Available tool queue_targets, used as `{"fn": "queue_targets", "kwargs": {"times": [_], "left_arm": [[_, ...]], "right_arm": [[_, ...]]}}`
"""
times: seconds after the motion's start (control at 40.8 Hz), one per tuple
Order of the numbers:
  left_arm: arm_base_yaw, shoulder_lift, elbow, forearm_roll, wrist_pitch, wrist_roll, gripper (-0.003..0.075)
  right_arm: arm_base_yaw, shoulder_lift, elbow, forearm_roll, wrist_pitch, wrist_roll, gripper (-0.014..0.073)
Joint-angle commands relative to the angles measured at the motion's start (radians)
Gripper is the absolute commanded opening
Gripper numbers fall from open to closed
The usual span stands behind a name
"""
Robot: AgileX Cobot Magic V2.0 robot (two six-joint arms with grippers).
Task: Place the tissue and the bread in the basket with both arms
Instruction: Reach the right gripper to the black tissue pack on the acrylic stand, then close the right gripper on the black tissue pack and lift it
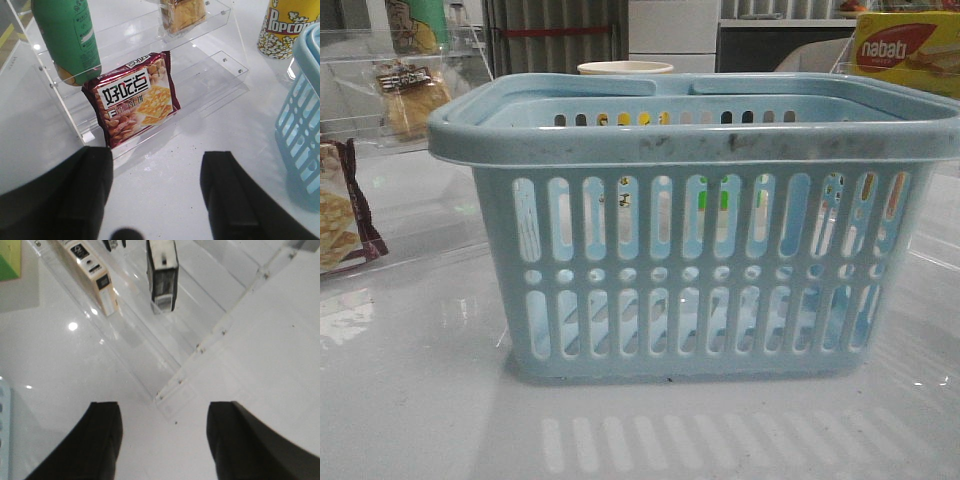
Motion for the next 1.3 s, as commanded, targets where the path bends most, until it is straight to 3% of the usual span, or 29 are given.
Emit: {"fn": "queue_targets", "kwargs": {"times": [0.0,0.319,0.613,0.662,0.785,0.883,1.276], "left_arm": [[-0.008,0.007,-0.037,0.0,-0.068,-0.008,0.0455],[-0.008,0.007,-0.037,-0.006,-0.068,-0.008,0.0455],[-0.008,0.007,-0.037,-0.006,-0.068,-0.008,0.0455],[-0.008,0.007,-0.037,-0.006,-0.068,-0.008,0.0455],[-0.008,0.007,-0.037,-0.006,-0.068,-0.008,0.0455],[-0.008,0.007,-0.037,-0.006,-0.068,-0.008,0.0455],[-0.008,0.007,-0.037,-0.006,-0.068,-0.008,0.0455]], "right_arm": [[-0.008,0.097,-0.135,0.021,-0.078,0.005,0.0486],[-0.008,0.387,-0.396,0.069,-0.099,0.005,0.0486],[-0.008,0.527,-0.459,0.069,-0.201,0.005,0.0484],[-0.007,0.534,-0.459,0.069,-0.208,0.005,0.0455],[-0.006,0.532,-0.459,0.07,-0.224,0.005,0.0249],[-0.006,0.509,-0.459,0.089,-0.211,0.005,0.015],[0.063,0.271,-0.459,0.113,-0.114,0.005,0.0143]]}}
